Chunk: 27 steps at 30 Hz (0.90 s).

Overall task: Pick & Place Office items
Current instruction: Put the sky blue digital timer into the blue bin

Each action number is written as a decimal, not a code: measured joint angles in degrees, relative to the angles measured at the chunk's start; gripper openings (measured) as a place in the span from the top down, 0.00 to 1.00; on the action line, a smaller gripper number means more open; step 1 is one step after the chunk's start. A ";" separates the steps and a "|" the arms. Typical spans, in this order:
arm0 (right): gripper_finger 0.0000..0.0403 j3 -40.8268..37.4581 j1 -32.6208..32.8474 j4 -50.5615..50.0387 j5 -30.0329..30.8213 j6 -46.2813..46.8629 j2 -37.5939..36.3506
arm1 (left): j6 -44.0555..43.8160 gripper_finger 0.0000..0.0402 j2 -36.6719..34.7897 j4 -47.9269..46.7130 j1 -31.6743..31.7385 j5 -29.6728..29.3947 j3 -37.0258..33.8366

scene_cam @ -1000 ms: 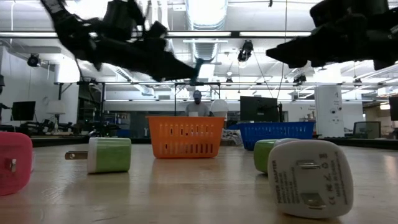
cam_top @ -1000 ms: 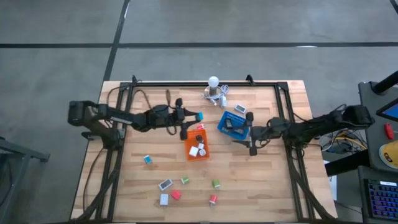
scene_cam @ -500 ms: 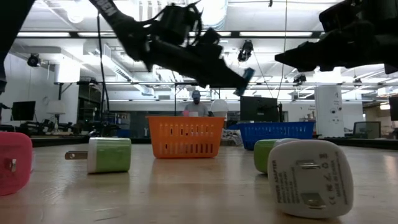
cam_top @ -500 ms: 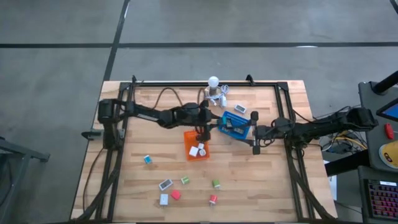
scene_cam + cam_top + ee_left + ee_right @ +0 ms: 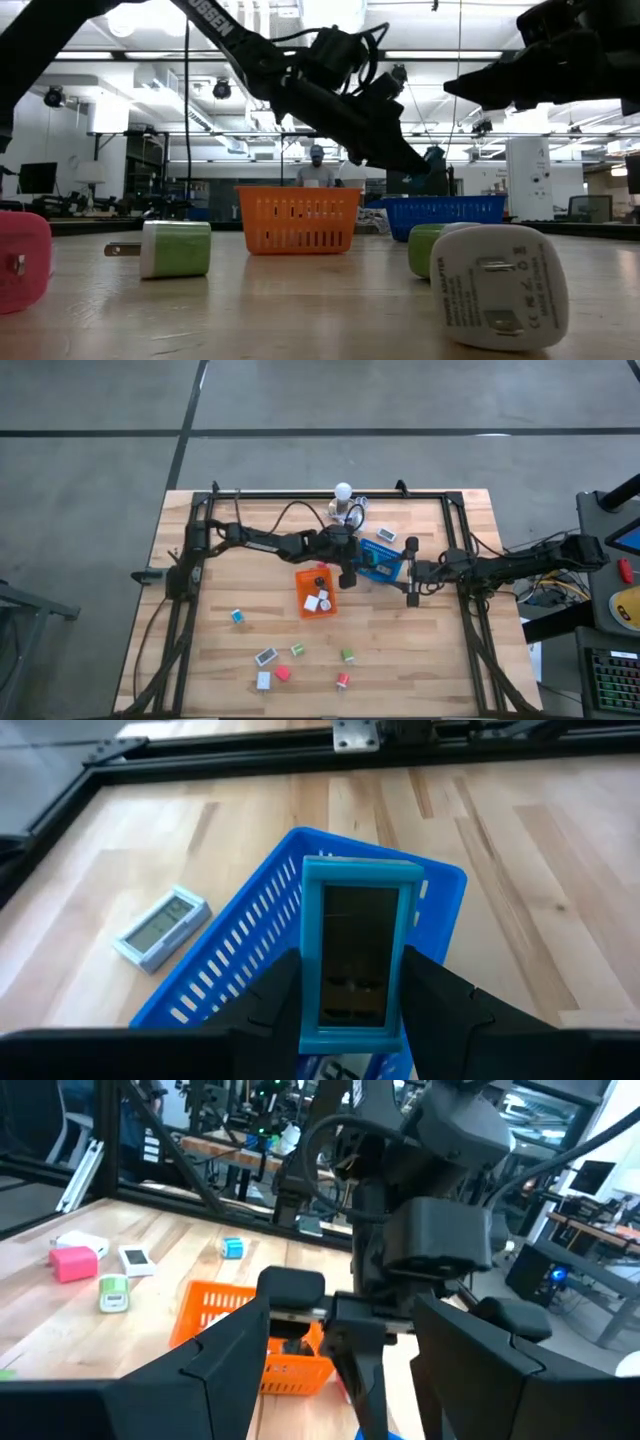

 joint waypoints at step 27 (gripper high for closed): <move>0.40 -0.08 0.00 -0.71 0.15 -0.17 -2.50 | -1.95 0.67 1.05 -6.50 1.09 -1.77 1.47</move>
